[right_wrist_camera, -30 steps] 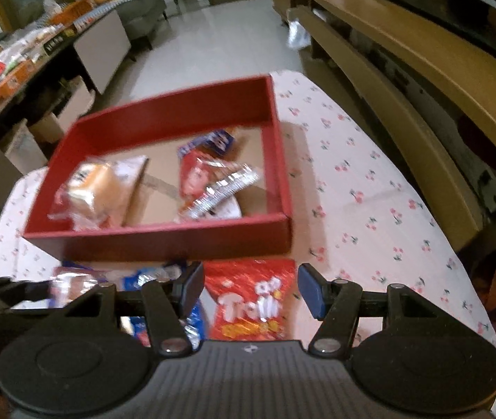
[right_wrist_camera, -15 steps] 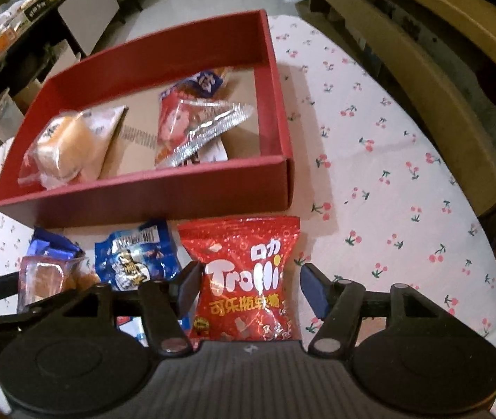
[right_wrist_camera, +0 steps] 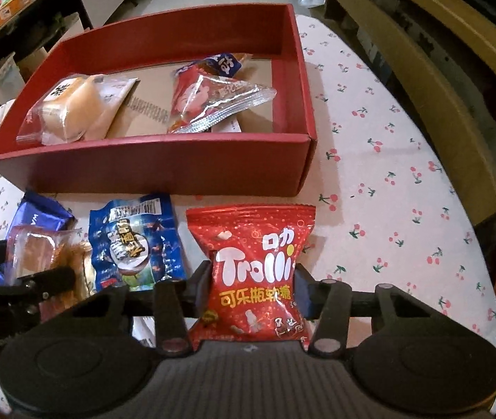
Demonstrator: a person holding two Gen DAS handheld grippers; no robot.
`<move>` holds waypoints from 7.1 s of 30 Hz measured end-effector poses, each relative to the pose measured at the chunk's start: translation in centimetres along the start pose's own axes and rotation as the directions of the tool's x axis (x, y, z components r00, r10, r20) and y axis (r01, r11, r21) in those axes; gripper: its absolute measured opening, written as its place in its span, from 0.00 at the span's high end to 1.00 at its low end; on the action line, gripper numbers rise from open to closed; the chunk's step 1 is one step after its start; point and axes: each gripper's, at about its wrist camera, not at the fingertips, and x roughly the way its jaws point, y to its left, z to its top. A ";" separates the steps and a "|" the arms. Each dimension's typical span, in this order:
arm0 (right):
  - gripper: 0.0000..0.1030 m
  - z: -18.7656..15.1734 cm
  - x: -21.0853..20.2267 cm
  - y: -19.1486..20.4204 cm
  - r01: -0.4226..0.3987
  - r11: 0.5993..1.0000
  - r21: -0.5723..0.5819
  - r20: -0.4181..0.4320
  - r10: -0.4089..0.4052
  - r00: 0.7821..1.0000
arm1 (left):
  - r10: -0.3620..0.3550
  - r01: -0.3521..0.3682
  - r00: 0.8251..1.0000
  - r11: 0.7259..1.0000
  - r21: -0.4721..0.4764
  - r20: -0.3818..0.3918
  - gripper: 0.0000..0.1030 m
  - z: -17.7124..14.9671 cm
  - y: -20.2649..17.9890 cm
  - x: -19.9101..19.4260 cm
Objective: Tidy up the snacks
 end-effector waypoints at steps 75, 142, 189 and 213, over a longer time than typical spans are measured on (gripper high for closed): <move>0.46 8.2 -3.9 3.7 0.111 0.994 -0.012 0.387 -0.098 0.917 | 0.081 -0.061 0.973 0.993 -0.098 0.215 0.39 9.5 0.8 -0.9; 0.43 7.4 -5.1 3.2 0.082 0.997 0.006 0.390 -0.078 0.918 | 0.089 -0.063 0.962 0.992 -0.107 0.258 0.18 8.7 1.4 -3.1; 0.43 -0.4 -6.8 4.4 -0.020 0.999 -0.030 0.241 0.027 0.970 | 0.085 -0.084 0.996 0.990 -0.116 -0.003 0.19 1.4 3.6 1.2; 0.36 1.6 -0.3 4.8 -0.083 0.992 -0.097 0.049 0.088 0.995 | -0.015 0.013 1.000 0.987 -0.158 -0.010 0.38 -0.6 5.0 -0.9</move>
